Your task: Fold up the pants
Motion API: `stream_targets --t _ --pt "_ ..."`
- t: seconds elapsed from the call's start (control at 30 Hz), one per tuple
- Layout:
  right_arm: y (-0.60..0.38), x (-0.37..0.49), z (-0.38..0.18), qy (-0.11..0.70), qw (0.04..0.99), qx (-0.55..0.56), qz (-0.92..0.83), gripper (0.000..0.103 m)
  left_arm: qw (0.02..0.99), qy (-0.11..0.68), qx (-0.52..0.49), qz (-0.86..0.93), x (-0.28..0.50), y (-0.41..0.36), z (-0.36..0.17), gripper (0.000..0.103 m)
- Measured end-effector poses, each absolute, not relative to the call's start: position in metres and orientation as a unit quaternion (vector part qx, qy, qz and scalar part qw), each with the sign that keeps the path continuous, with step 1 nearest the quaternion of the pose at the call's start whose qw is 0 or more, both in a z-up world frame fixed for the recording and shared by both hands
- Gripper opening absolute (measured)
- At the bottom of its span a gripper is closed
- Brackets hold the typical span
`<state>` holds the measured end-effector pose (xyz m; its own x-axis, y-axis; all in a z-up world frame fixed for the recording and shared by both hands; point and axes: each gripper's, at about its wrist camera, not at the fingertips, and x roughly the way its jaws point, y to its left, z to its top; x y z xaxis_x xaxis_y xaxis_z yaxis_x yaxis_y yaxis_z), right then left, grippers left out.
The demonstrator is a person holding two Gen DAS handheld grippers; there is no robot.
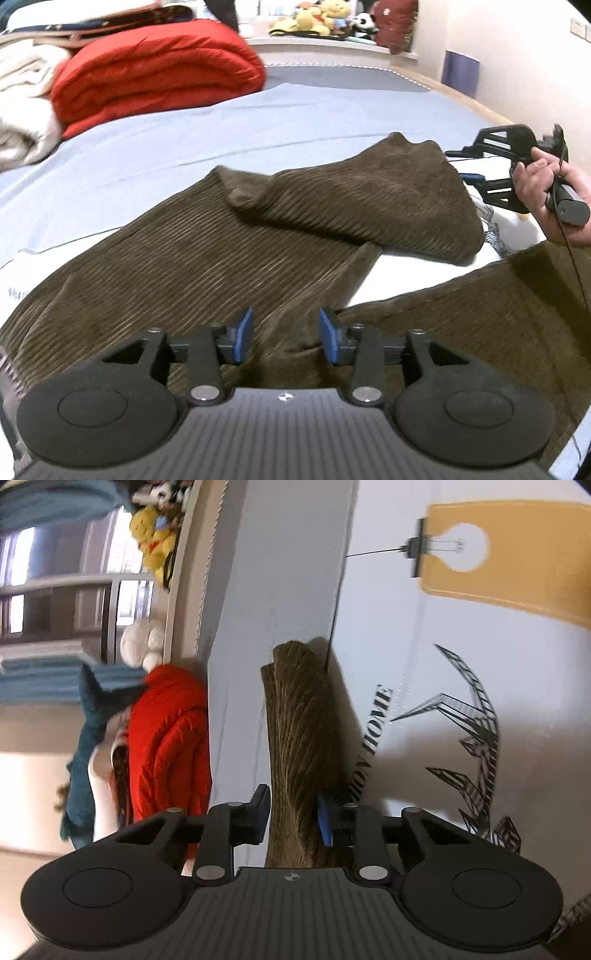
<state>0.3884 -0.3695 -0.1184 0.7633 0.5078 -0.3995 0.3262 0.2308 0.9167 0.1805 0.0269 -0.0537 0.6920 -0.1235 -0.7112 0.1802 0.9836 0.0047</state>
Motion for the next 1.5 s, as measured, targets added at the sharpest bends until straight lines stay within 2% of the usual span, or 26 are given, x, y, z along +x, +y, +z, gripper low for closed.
stream_targets --t 0.03,0.1,0.2,0.27,0.3,0.37,0.4,0.53,0.63,0.67,0.7,0.8,0.87,0.9,0.93,1.0,1.1,1.17,1.2,1.23,1.37,1.5 --pt "-0.37 0.392 -0.118 0.347 0.713 0.607 0.06 0.03 0.921 0.379 0.037 -0.086 0.184 0.021 -0.055 0.05" --pt "-0.37 0.391 -0.114 0.384 0.725 0.571 0.033 0.033 0.924 0.369 0.038 -0.091 0.191 0.011 -0.056 0.062" --pt "-0.362 0.39 -0.101 0.387 0.765 0.513 0.037 0.054 0.923 0.368 0.044 -0.102 0.205 -0.005 -0.062 0.065" --pt "-0.351 0.395 -0.096 0.397 0.787 0.469 0.055 0.054 0.922 0.368 0.056 -0.109 0.214 -0.018 -0.065 0.065" --pt "-0.347 0.397 -0.095 0.396 0.795 0.455 0.058 0.052 0.921 0.367 0.065 -0.111 0.218 -0.024 -0.065 0.065" --pt "-0.342 0.399 -0.094 0.396 0.807 0.433 0.059 0.034 0.917 0.375 0.082 -0.112 0.228 -0.036 -0.068 0.065" --pt "-0.341 0.4 -0.093 0.396 0.811 0.428 0.056 0.013 0.914 0.379 0.086 -0.114 0.232 -0.04 -0.07 0.065" --pt "-0.344 0.4 -0.066 0.362 0.83 0.42 0.062 0.008 0.893 0.419 0.125 -0.107 0.249 -0.049 -0.092 0.065" --pt "-0.36 0.393 -0.024 0.299 0.86 0.412 0.045 0.008 0.88 0.446 0.124 -0.11 0.26 -0.039 -0.109 0.051" --pt "-0.372 0.387 -0.009 0.273 0.87 0.411 0.017 0.008 0.879 0.45 0.114 -0.105 0.264 -0.035 -0.107 0.02" --pt "-0.383 0.38 0.003 0.25 0.879 0.406 -0.015 0.008 0.878 0.458 0.108 -0.094 0.267 -0.03 -0.103 0.011" --pt "-0.413 0.364 0.025 0.193 0.903 0.368 -0.109 0.008 0.869 0.479 0.063 -0.108 0.27 -0.011 -0.091 0.01" --pt "-0.423 0.367 0.021 0.206 0.913 0.308 -0.173 0.013 0.859 0.491 0.083 -0.116 0.267 -0.008 -0.09 0.01" --pt "-0.429 0.371 0.012 0.23 0.906 0.307 -0.18 0.021 0.855 0.495 0.097 -0.122 0.264 -0.008 -0.089 0.01" --pt "-0.439 0.371 0.001 0.251 0.892 0.333 -0.174 0.025 0.849 0.501 0.108 -0.131 0.261 -0.006 -0.09 0.01" --pt "-0.458 0.366 -0.026 0.284 0.851 0.413 -0.155 0.025 0.841 0.508 0.12 -0.142 0.258 -0.002 -0.088 0.01" --pt "-0.466 0.359 -0.05 0.322 0.819 0.45 -0.151 0.028 0.84 0.505 0.128 -0.153 0.253 0.006 -0.079 0.009" --pt "-0.463 0.353 -0.059 0.336 0.812 0.452 -0.151 0.037 0.848 0.496 0.116 -0.146 0.257 0.016 -0.068 0.009" --pt "-0.462 0.351 -0.064 0.344 0.806 0.458 -0.148 0.045 0.852 0.493 0.105 -0.14 0.258 0.02 -0.064 0.009" --pt "-0.461 0.35 -0.068 0.351 0.799 0.468 -0.14 0.048 0.86 0.485 0.089 -0.13 0.257 0.028 -0.058 0.009" --pt "-0.443 0.354 -0.092 0.369 0.744 0.551 -0.076 0.048 0.88 0.465 0.038 -0.094 0.252 0.048 -0.038 0.009" --pt "-0.418 0.359 -0.114 0.37 0.716 0.588 -0.069 0.051 0.878 0.466 0.054 -0.098 0.247 0.044 -0.041 0.009"
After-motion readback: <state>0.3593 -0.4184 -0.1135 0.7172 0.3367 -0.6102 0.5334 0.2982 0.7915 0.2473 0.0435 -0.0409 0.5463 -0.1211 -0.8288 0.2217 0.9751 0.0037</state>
